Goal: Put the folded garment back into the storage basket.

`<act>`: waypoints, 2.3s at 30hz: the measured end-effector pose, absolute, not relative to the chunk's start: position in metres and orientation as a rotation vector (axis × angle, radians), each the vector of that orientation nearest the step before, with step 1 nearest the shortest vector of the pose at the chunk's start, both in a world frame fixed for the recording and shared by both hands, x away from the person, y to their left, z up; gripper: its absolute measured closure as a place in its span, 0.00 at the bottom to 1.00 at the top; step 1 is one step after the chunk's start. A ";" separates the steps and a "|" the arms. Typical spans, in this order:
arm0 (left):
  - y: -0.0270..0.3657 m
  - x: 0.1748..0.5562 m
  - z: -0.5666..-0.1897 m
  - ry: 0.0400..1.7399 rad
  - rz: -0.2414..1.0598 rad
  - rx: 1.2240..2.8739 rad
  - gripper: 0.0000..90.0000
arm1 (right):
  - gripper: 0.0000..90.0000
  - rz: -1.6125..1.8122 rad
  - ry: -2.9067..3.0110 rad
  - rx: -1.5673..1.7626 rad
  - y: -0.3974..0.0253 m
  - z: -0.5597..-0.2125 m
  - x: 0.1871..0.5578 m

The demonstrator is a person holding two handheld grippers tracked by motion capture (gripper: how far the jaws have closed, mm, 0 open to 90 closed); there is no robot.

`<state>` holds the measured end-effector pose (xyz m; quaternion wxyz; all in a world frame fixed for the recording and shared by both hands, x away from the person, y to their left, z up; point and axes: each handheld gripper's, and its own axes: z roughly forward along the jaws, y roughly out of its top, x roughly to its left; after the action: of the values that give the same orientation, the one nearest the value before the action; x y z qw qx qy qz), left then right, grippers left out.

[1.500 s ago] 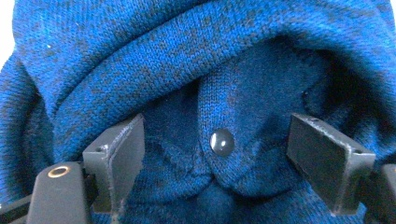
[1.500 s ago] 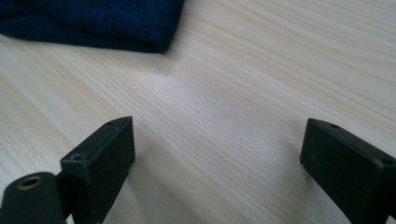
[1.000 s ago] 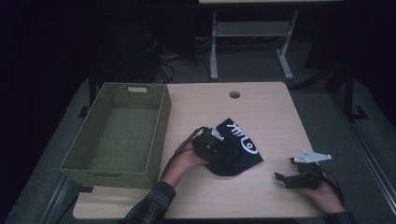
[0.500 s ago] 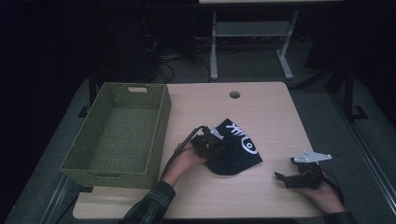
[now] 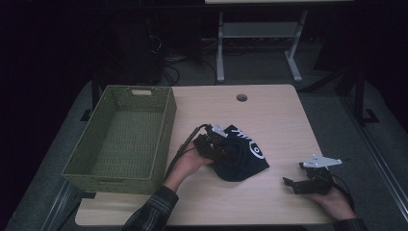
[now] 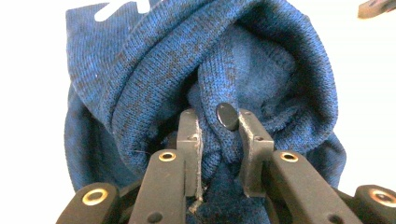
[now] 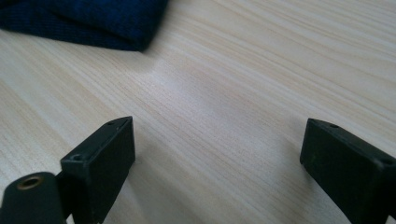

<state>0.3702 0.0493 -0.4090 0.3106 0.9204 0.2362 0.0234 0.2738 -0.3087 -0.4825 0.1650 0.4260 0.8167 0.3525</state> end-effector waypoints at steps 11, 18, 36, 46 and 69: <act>0.057 0.371 -0.374 0.614 0.076 2.396 0.81 | 0.11 1.004 2.326 1.213 -0.309 -0.483 0.274; 0.065 0.372 -0.351 0.605 0.084 2.373 0.81 | 0.11 1.004 2.326 1.214 -0.309 -0.483 0.274; 0.102 0.376 -0.296 0.636 0.175 2.321 0.81 | 0.11 1.005 2.325 1.214 -0.309 -0.483 0.274; 0.132 0.377 -0.270 0.685 0.242 2.277 0.81 | 0.11 1.007 2.325 1.215 -0.309 -0.483 0.274; 0.215 0.370 -0.242 0.886 0.413 2.188 0.81 | 0.11 1.002 2.320 1.220 -0.309 -0.483 0.274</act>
<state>0.3704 0.2146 -0.2425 0.3640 0.8503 0.3445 0.1606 0.2742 -0.3094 -0.4826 0.1671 0.4285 0.8151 0.3523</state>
